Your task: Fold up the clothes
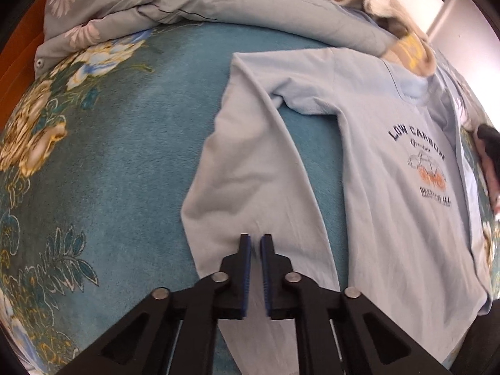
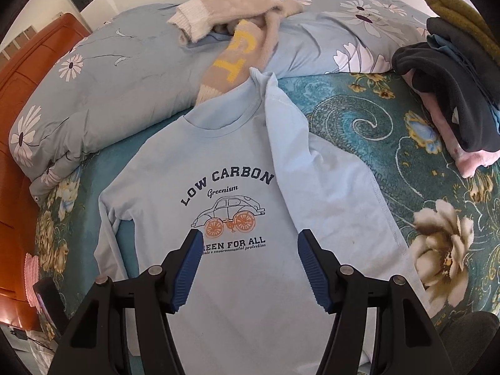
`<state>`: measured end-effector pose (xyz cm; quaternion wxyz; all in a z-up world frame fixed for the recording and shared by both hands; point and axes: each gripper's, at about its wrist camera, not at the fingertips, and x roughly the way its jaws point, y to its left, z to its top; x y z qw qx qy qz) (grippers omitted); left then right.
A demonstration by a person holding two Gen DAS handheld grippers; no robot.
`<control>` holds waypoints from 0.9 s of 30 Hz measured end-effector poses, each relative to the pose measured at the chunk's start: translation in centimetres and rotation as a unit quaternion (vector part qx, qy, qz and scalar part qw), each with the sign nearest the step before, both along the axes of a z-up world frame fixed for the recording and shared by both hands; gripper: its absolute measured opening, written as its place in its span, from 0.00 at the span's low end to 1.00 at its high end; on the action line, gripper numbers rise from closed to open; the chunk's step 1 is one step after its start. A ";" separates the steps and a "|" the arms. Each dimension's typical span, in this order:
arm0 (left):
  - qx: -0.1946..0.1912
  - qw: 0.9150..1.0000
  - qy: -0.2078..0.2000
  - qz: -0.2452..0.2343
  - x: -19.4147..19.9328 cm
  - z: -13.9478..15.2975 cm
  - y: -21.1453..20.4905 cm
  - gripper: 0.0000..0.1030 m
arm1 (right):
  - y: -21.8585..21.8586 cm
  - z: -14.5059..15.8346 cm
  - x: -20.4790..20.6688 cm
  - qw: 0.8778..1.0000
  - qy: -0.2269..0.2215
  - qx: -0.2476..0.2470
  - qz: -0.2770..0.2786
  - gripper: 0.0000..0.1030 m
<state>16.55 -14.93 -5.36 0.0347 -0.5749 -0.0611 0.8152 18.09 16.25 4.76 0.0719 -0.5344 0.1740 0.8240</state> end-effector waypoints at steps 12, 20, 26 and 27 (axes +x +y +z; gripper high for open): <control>0.134 0.963 0.095 0.213 -0.9 4.0 -12.9 0.01 | 1.3 0.6 -1.1 1.000 -0.006 0.021 -0.021 0.62; 0.086 0.956 0.093 0.263 -1.9 3.1 -23.4 0.00 | 2.1 -0.8 -1.4 0.999 -0.032 0.033 -0.029 0.62; 0.116 0.949 0.084 0.280 -3.1 1.4 -26.1 0.00 | 1.8 -1.2 -2.3 0.999 -0.036 0.032 -0.020 0.62; 0.125 0.949 0.082 0.279 -3.0 1.1 -25.9 0.00 | 1.8 -1.3 -2.4 0.999 -0.036 0.031 -0.019 0.62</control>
